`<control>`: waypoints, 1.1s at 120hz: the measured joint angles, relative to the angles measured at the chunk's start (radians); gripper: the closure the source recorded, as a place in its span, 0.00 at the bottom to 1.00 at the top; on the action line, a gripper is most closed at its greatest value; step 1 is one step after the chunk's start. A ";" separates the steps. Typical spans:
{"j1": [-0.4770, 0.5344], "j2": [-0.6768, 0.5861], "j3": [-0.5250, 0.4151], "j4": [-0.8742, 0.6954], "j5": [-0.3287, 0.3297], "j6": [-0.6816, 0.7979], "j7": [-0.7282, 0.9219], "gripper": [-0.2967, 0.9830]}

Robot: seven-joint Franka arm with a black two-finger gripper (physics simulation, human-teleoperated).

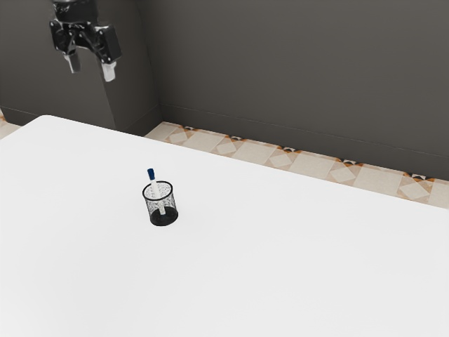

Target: Take the marker out of the pen holder and place it to the left of the pen holder.

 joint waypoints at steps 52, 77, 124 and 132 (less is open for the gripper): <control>-0.038 0.316 0.156 -0.215 -0.004 0.511 -0.065 0.23; -0.078 0.521 0.207 -0.098 -0.023 0.615 -0.095 0.23; -0.112 0.517 0.210 -0.121 -0.127 0.706 -0.137 0.23; -0.111 0.489 0.209 -0.161 -0.133 0.712 -0.145 0.23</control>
